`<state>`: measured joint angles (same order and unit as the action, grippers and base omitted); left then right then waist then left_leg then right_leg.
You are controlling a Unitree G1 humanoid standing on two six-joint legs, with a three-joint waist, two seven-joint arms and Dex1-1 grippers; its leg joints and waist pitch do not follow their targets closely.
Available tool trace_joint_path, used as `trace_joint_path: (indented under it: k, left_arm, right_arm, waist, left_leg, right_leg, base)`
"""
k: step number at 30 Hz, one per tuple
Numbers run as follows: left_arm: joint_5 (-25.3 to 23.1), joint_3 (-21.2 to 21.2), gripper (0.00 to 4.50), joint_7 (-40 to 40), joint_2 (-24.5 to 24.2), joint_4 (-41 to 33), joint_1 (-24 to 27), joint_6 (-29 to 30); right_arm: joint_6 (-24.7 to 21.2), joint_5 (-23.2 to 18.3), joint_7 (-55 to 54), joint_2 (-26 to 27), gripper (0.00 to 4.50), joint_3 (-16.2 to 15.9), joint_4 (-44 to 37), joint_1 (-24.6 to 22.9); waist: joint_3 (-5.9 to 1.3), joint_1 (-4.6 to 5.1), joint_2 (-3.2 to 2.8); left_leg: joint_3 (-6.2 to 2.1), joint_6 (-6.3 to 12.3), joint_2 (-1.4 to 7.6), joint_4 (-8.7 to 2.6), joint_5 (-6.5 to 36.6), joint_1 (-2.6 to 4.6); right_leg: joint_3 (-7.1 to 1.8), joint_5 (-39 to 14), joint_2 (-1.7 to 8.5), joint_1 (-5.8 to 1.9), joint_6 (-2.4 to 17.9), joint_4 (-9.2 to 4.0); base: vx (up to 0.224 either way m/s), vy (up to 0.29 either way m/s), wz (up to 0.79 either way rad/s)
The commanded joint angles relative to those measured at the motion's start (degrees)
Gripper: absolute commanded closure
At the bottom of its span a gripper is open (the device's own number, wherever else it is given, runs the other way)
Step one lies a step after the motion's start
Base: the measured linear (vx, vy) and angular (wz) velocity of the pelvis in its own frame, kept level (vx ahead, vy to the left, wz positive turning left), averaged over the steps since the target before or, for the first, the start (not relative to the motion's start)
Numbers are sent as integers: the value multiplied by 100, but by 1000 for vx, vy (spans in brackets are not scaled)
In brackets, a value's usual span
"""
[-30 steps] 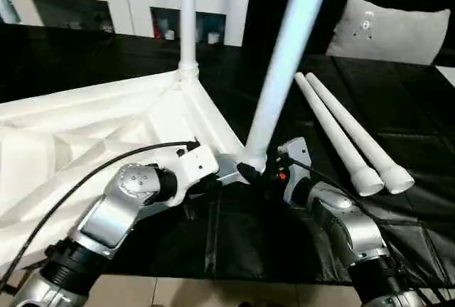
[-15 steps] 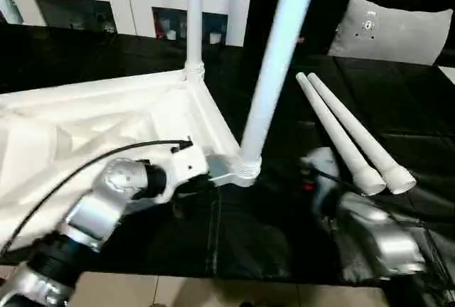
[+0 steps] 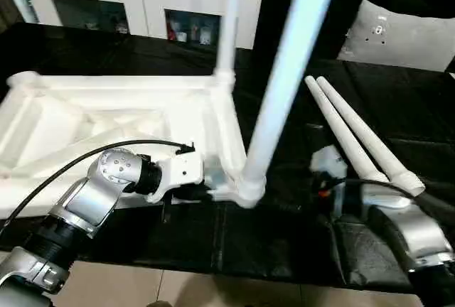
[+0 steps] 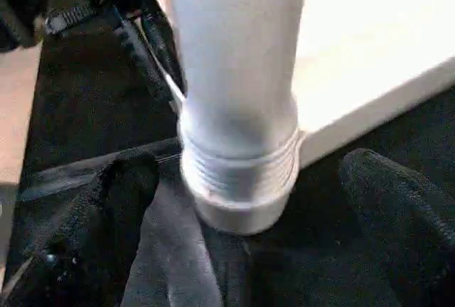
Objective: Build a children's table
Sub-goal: Rotate leg to tighten
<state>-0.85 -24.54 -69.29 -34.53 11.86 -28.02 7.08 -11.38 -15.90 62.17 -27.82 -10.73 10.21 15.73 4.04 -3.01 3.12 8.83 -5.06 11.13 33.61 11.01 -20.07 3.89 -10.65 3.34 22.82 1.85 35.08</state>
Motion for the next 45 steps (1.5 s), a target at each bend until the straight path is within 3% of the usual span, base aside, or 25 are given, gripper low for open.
trace_joint_path:
  k: [1, 7, 14, 20, 29, 31, 33, 34, 36, 38, 40, 41, 43, 45]
  left_arm:
    - [-51, -258, 450, -254, 32, -41, -90, -154]
    - [-119, -348, 450, -417, 76, 34, -185, -328]
    - [-165, -356, 450, -470, 92, 113, -225, -422]
    - [-185, -342, 450, -484, 94, 138, -231, -446]
    - [-22, -180, 450, -397, 168, 109, -154, -195]
    - [71, 25, 450, 54, 389, -54, -85, 393]
    - [79, 80, 450, 206, 463, -91, -72, 564]
    - [66, 150, 450, 445, 584, -133, -64, 781]
    - [10, 213, 450, 772, 766, -194, -70, 1076]
    - [-132, 297, 450, 1341, 1100, -273, -104, 1569]
    - [-275, 363, 450, 1942, 1586, -296, -191, 2061]
    - [-275, 363, 450, 1942, 1586, -296, -191, 2061]
    - [-317, 425, 450, 2509, 2187, -338, -302, 2539]
    - [-369, 435, 450, 2998, 2697, -300, -455, 2740]
  right_arm:
    - [94, 77, 89, -27, 1, -49, 63, 133]
    - [188, 186, 296, 145, 39, -318, 368, 406]
    - [199, 190, 431, 226, 110, -387, 534, 525]
    - [187, 166, 519, 240, 165, -425, 589, 540]
    - [-328, -61, 460, 348, 179, -342, 320, 304]
    - [-693, -96, -103, 615, 180, -275, 79, 79]
    - [-762, -80, -301, 713, 180, -254, 37, 28]
    - [-815, -6, -673, 900, 180, -210, 36, -17]
    - [-848, 73, -1168, 1177, 180, -126, 84, -47]
    - [-834, 190, -1959, 1633, 180, 35, 209, -63]
    - [-763, 303, -2697, 2038, 180, 211, 441, 10]
    - [-763, 303, -2697, 2038, 180, 211, 441, 10]
    - [-792, 393, -3456, 2459, 180, 424, 669, 122]
    - [-797, 506, -4153, 2801, 180, 627, 922, 320]
  waist:
    - [-408, 17, -113]
    - [-411, -11, -94]
    - [-434, -28, -83]
    - [-423, -36, -78]
    - [-429, -38, -88]
    - [-418, -42, -96]
    - [-406, -29, -87]
    - [-364, -1, -96]
    - [-342, 10, -94]
    - [-338, 61, -70]
    - [-346, 105, -57]
    - [-338, 133, -64]
    - [-332, 153, -68]
    - [-355, 167, -77]
  left_leg:
    - [18, 184, 206, -364, 1009, 22]
    - [12, 123, 204, -362, 1065, 6]
    - [19, 153, 206, -344, 830, 10]
    - [24, 125, 204, -347, 964, 13]
    - [27, 136, 201, -342, 848, 10]
    - [27, 97, 217, -353, 802, 16]
    - [18, 59, 202, -366, 932, 4]
    - [19, 1, 189, -386, 1137, -6]
    - [7, -91, 177, -386, 1434, 39]
    - [-25, -145, 178, -406, 1529, 4]
    - [-30, -118, 164, -394, 1559, 7]
    - [-22, -124, 171, -395, 1555, 4]
    - [-24, -78, 157, -376, 1599, 19]
    - [-16, -80, 158, -370, 1504, 5]
  right_leg:
    - [-309, -1059, 415, -320, 1224, -405]
    - [-302, -1222, 423, -326, 1160, -406]
    - [-306, -835, 414, -333, 1209, -353]
    - [-306, -1138, 424, -329, 1142, -388]
    - [-307, -896, 411, -340, 1199, -359]
    - [-311, -799, 413, -331, 1203, -343]
    - [-293, -1073, 416, -331, 1159, -377]
    - [-287, -1530, 407, -312, 1042, -424]
    - [-276, -2284, 428, -266, 837, -515]
    - [-261, -2657, 436, -271, 621, -544]
    - [-251, -2733, 433, -253, 569, -578]
    - [-257, -2717, 432, -243, 575, -575]
    - [-247, -2818, 426, -212, 550, -613]
    - [-266, -2542, 416, -221, 584, -587]
  base:
    - [0, 0, 0]
    - [0, 0, 0]
    - [0, 0, 0]
    - [0, 0, 0]
    - [0, 0, 0]
    - [0, 0, 0]
    - [0, 0, 0]
    - [0, 0, 0]
    - [0, 0, 0]
    - [0, 0, 0]
    - [0, 0, 0]
    - [0, 0, 0]
    - [0, 0, 0]
    - [0, 0, 0]
